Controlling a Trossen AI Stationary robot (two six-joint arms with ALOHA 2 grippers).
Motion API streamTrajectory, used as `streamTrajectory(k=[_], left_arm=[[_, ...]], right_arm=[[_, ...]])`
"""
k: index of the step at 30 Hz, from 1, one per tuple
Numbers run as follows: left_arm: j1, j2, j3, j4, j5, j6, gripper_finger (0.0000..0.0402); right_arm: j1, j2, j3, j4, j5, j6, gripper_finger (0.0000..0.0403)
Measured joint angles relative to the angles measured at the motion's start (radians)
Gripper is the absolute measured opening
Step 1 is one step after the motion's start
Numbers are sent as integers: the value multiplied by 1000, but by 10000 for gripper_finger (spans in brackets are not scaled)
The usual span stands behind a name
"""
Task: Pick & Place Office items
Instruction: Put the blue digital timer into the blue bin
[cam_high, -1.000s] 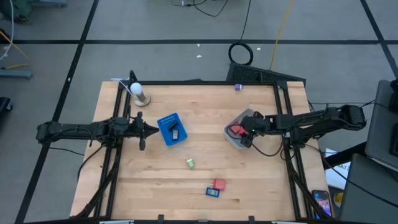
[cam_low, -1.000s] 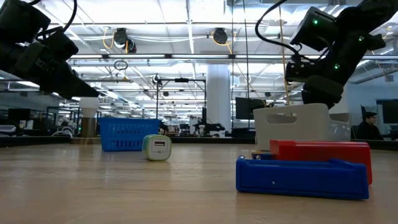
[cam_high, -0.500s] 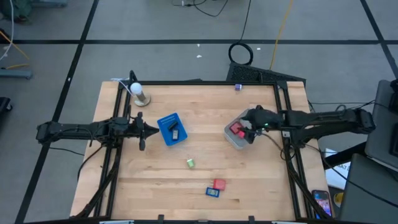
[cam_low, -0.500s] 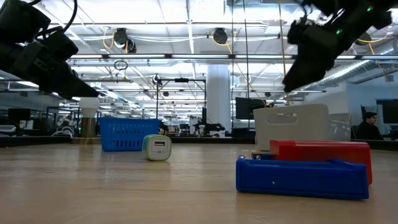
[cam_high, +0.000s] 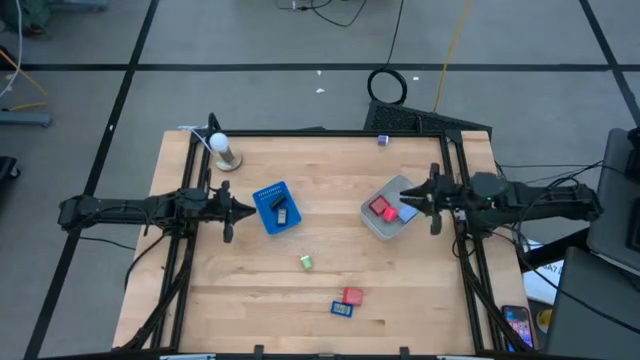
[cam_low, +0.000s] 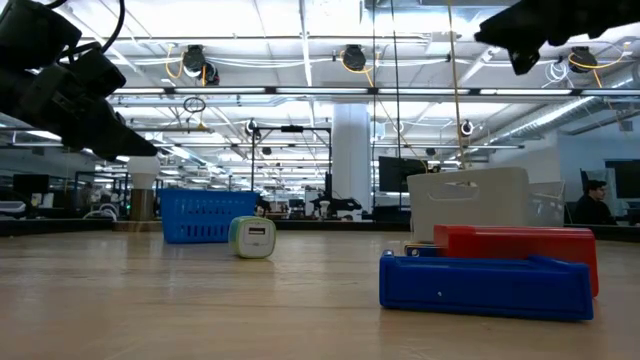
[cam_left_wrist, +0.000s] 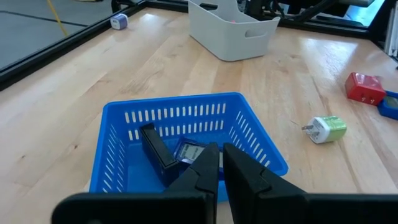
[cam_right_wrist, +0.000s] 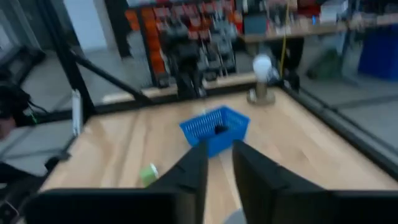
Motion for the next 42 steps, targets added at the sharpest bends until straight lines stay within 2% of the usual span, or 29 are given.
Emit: streamTrajectory(k=[5, 16, 19, 21, 25, 42], left_arm=[[0, 0, 0, -2, 17, -1, 26], [0, 0, 0, -2, 17, 3, 26], [0, 0, 0, -2, 17, 3, 26], [0, 0, 0, -2, 17, 3, 26], [0, 0, 0, -2, 16, 10, 26], [0, 0, 0, -2, 17, 25, 26]], right_arm=[[19, -117, -117, 116, -2, -8, 5], [20, -323, -282, 127, -6, -3, 15], [20, -362, -356, 203, -65, -15, 15], [20, -380, -410, 275, -105, -21, 15], [19, -405, -477, 361, -103, -26, 15], [20, -410, -488, 249, -102, -15, 15]])
